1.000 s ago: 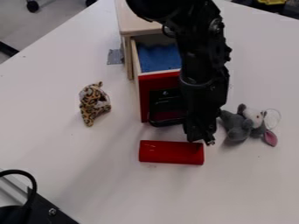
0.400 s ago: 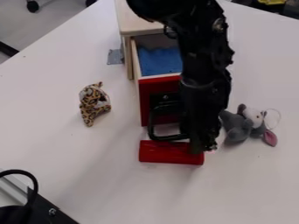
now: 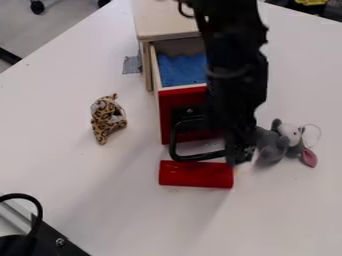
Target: Open the drawer
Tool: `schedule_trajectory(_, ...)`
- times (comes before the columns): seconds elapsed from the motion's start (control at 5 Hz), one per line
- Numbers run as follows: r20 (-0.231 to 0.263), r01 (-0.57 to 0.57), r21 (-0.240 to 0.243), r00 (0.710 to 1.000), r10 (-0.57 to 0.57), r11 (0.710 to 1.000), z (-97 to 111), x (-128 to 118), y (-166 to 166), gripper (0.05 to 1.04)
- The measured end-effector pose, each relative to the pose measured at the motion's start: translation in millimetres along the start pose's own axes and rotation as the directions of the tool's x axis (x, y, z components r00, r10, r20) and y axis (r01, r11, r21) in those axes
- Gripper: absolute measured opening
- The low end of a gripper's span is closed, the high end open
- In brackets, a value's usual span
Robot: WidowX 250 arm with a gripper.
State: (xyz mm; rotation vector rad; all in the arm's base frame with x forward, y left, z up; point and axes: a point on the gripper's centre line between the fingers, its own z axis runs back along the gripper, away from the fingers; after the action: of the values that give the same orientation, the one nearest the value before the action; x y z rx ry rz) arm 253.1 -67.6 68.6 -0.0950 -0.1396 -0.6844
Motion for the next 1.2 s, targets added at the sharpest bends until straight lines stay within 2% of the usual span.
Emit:
schedule_trajectory(0.2,0.037,-0.005,-0.010,0.999,0.005,1.000,22.5,-1.4,-6.6,0.997)
schedule_trajectory(0.4,0.054,-0.017,-0.017,0.998,0.018,1.000,41.7,-7.4,-10.8,0.997)
schedule_trajectory(0.6,0.039,-0.146,0.030,0.989,0.145,0.989,58.2,-17.9,-9.4,0.997)
schedule_trajectory(0.8,0.019,-0.297,0.141,0.955,0.297,0.945,70.3,-35.6,-5.0,0.997)
schedule_trajectory(1.0,-0.018,-0.353,0.202,0.931,0.364,0.913,69.9,-49.1,-0.7,0.997)
schedule_trajectory(1.2,-0.047,-0.373,0.194,0.920,0.388,0.907,65.7,-54.9,-3.9,0.997)
